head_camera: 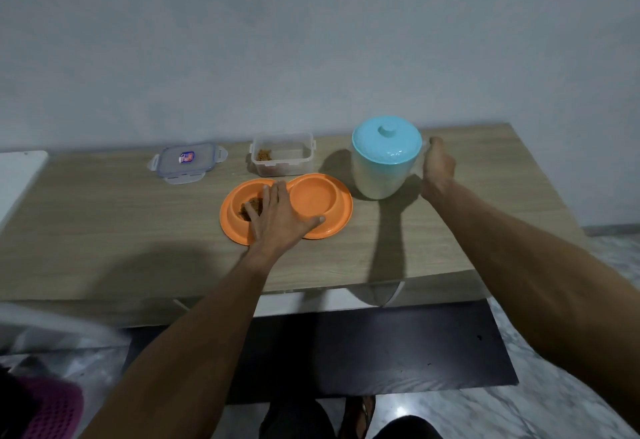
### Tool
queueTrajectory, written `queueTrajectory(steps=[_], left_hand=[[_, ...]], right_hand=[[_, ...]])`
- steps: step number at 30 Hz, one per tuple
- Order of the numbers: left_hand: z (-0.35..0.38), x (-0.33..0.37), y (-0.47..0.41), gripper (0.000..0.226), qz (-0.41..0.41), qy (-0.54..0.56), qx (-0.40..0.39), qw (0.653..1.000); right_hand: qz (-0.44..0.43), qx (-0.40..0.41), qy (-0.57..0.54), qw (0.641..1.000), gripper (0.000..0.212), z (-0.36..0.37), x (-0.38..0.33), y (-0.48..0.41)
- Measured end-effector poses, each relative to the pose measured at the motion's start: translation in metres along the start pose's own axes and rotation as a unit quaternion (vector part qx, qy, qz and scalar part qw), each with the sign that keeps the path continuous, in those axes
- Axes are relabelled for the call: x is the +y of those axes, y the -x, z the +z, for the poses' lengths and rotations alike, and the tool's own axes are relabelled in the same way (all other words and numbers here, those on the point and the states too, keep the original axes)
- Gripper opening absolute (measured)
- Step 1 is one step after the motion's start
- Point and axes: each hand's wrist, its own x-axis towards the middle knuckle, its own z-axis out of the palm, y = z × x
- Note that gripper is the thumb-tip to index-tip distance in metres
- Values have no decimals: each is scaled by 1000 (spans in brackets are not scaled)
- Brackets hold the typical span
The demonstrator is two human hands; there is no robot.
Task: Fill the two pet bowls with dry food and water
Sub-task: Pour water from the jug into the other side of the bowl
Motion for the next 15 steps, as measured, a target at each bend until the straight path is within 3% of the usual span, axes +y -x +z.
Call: queueTrajectory(steps=[4,8,11,15], left_hand=[[-15,-24,1,102,-24,34,46,998],[-30,-56,0,91,-97,70,60,991],[-36,-81,-3,88,-148,117,41,981],[-41,-101,-12,86,-213,132,5,968]], right_hand=[[37,64,-40,996,57,3,18,23],[81,108,-43,990,57,12,43,58],[96,83,0,992,56,26,63,86],[71,22,100,992,72,52,88,105]])
